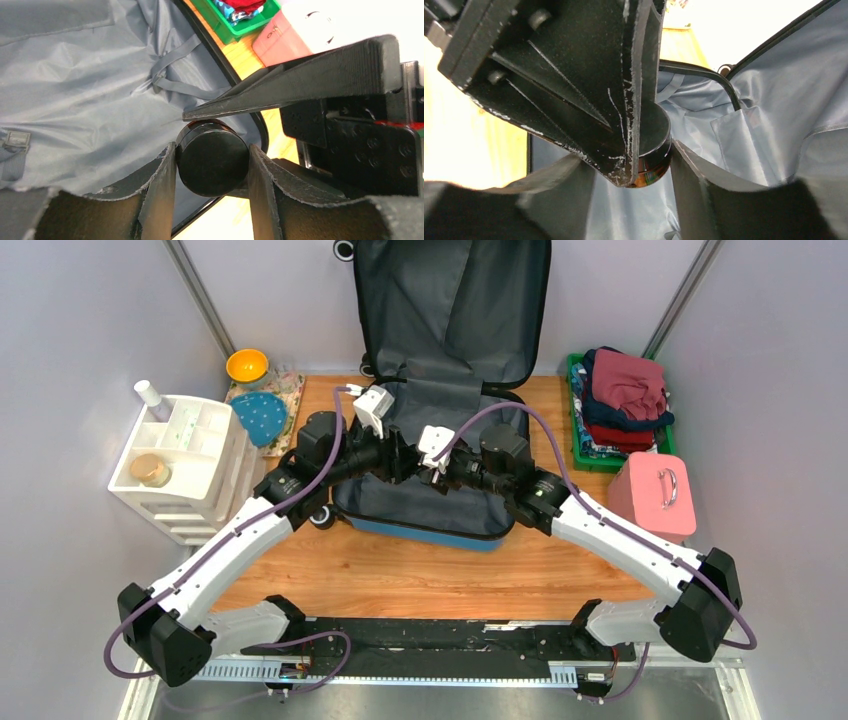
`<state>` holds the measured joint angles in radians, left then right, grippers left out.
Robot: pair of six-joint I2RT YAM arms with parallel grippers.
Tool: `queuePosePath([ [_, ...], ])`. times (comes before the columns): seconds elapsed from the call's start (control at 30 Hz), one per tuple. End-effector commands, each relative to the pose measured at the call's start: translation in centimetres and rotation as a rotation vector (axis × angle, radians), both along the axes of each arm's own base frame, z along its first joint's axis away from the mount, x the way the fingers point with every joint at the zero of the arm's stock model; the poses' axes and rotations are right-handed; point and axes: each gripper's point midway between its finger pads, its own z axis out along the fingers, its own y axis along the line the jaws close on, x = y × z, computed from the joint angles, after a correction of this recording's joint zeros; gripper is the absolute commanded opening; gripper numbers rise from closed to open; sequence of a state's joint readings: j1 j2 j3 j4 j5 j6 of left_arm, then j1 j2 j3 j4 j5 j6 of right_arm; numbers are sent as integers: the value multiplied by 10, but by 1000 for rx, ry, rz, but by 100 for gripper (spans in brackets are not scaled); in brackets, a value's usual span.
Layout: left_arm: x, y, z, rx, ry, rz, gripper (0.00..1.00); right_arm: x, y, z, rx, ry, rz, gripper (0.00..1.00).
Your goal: Open, take out, and arrange the luggage
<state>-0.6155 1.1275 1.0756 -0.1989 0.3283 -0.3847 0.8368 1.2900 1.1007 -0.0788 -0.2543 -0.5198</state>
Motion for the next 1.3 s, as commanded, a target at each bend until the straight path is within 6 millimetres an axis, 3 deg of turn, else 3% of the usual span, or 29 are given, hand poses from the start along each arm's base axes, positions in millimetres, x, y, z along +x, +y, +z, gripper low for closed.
queuePosePath([
  [0.0, 13, 9, 18, 26, -66, 66, 0, 1, 3, 38, 82, -46, -13, 66],
  [0.03, 17, 15, 18, 40, -70, 88, 0, 3, 1, 37, 77, -45, -28, 73],
  [0.13, 25, 31, 20, 69, -67, 119, 0, 8, -10, 28, 41, -31, -73, 81],
  [0.23, 37, 57, 17, 127, -44, 170, 0, 8, -24, 27, 35, -6, -79, 84],
  [0.3, 45, 69, 26, 158, -55, 172, 0, 10, -33, 24, 24, 18, -90, 84],
  [0.33, 49, 90, 19, 195, 1, 217, 0, 9, -36, 24, 24, 27, -90, 84],
  [0.4, 56, 112, 30, 201, 14, 241, 0, 12, -43, 23, 11, 36, -110, 85],
  [0.47, 59, 150, 30, 228, 54, 303, 0, 16, -48, 22, 2, 42, -123, 85],
  [0.67, 38, 230, 40, 241, 99, 416, 0, 22, -53, 16, -37, 51, -140, 85],
  [0.93, -3, 334, 16, 523, 194, 792, 0, 19, -47, 16, -57, 83, -106, 85],
  [1.13, -18, 392, 10, 643, 242, 920, 0, 20, -40, 17, -79, 99, -74, 85],
  [1.27, -14, 417, 3, 667, 262, 927, 0, 21, -39, 18, -85, 105, -74, 85],
])
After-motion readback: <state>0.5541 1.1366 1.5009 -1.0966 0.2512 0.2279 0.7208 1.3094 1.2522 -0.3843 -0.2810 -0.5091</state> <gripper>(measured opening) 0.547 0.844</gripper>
